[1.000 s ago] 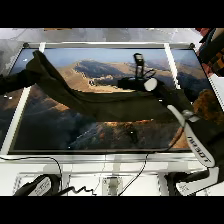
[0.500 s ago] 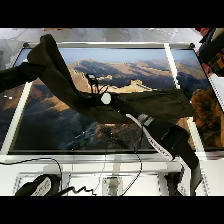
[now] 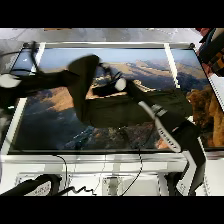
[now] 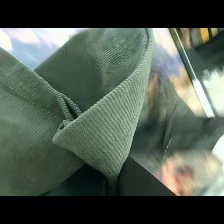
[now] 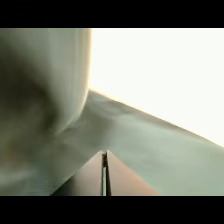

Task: Fold the clothes and pants, and hang the long-sleeved shirts on hangers.

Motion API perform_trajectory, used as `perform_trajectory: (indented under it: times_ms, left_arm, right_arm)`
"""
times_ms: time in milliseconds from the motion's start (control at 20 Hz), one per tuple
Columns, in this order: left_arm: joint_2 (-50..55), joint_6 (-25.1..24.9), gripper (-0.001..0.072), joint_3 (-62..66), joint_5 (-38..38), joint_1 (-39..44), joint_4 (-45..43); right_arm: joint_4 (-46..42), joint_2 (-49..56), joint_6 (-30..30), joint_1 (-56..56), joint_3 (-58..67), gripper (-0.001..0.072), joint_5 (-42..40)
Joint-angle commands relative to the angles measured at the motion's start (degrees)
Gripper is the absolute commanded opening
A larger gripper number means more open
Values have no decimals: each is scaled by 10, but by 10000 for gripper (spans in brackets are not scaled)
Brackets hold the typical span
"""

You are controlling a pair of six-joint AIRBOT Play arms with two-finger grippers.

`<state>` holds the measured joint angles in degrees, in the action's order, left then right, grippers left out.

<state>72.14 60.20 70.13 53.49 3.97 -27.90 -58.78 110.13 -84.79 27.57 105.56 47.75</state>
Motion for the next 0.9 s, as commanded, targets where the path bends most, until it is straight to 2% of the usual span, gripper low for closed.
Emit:
perform_trajectory:
  times_ms: [0, 50, 150, 200, 400, 550, 750, 850]
  left_arm:
    - [88, 0, 22, 0, -72, 127, 47]
    - [114, 0, 86, 0, -95, 162, 74]
    - [161, -1, 459, 0, -133, 223, 136]
    - [179, -5, 577, 0, -136, 245, 162]
    - [191, -42, 581, 0, -129, 253, 164]
    - [178, -42, 581, 0, -65, 179, 147]
    - [167, -34, 581, 0, 69, 34, -14]
    - [167, 1, 581, 0, 99, -24, -98]
  right_arm:
    - [-42, -46, -1, -130, 2, 40, 101]
    - [-49, -60, -1, -171, 1, 40, 115]
    - [-51, -83, -1, -249, 2, 40, 138]
    - [-51, -92, -1, -284, 2, 40, 151]
    - [-52, -111, -1, -409, 1, 40, 223]
    - [-58, -112, 3, -472, 1, 40, 282]
    - [-60, -111, 27, -508, 0, 41, 302]
    - [-59, -111, 39, -505, 0, 40, 301]
